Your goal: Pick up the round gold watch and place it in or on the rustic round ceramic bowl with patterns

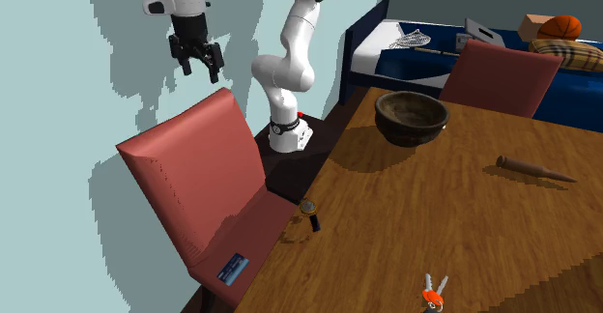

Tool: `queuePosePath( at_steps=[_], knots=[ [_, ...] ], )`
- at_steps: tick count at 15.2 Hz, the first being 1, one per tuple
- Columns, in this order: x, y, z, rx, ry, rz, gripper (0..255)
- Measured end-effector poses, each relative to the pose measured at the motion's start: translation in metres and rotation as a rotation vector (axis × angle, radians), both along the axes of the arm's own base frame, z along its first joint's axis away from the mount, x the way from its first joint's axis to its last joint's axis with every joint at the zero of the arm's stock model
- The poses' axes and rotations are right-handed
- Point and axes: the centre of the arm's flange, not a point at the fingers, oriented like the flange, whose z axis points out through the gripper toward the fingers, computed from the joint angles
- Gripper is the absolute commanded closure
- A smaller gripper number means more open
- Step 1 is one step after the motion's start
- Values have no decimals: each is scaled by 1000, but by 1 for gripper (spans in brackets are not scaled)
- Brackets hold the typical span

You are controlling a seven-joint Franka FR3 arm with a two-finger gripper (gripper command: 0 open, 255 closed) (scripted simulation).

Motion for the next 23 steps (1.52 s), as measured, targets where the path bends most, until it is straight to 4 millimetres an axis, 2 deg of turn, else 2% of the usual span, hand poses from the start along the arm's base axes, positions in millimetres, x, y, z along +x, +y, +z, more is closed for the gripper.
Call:
queuePosePath(
  at_steps=[1,3,10,23],
  knots=[
    [0,0,0,0,0,0,0],
    [1,15,-2,1,1,-8,0],
    [21,99,-19,7,6,-59,0],
    [72,259,-51,19,16,-159,0]
  ],
)
